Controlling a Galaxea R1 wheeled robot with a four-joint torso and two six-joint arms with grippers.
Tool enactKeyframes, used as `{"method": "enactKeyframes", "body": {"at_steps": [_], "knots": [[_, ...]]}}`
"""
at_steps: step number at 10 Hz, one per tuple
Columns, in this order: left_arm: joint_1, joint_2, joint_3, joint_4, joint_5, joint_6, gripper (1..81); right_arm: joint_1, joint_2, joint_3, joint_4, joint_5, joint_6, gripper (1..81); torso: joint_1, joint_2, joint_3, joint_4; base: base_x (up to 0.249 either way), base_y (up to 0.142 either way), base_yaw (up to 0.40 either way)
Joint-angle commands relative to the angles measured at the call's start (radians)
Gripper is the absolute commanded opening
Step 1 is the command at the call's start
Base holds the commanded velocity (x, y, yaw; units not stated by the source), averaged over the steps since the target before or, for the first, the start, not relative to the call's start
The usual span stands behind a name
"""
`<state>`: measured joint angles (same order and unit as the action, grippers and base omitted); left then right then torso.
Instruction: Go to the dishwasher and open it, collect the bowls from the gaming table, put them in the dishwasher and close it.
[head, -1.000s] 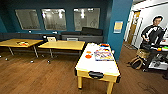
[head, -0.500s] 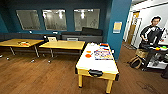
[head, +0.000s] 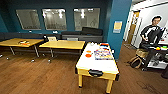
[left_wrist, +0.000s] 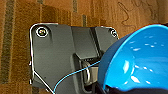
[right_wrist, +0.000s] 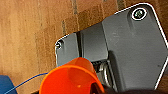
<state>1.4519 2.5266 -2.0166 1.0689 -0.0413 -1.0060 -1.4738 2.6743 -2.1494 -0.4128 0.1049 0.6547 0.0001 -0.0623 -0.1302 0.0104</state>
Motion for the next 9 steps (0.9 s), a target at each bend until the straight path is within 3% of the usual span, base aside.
{"method": "enactKeyframes", "body": {"at_steps": [1,9], "knots": [[-0.052,-0.026,0.015,0.009,0.017,0.003,1.0,0.051,-0.012,0.007,-0.017,-0.033,-0.001,1.0,0.000,0.000,0.000,0.000,0.000,0.000,0.000],[-0.052,-0.031,0.009,0.003,-0.015,0.001,1.0,0.051,-0.005,-0.007,-0.020,-0.034,-0.001,1.0,0.000,0.000,0.000,0.000,0.000,0.000,0.000]]}}
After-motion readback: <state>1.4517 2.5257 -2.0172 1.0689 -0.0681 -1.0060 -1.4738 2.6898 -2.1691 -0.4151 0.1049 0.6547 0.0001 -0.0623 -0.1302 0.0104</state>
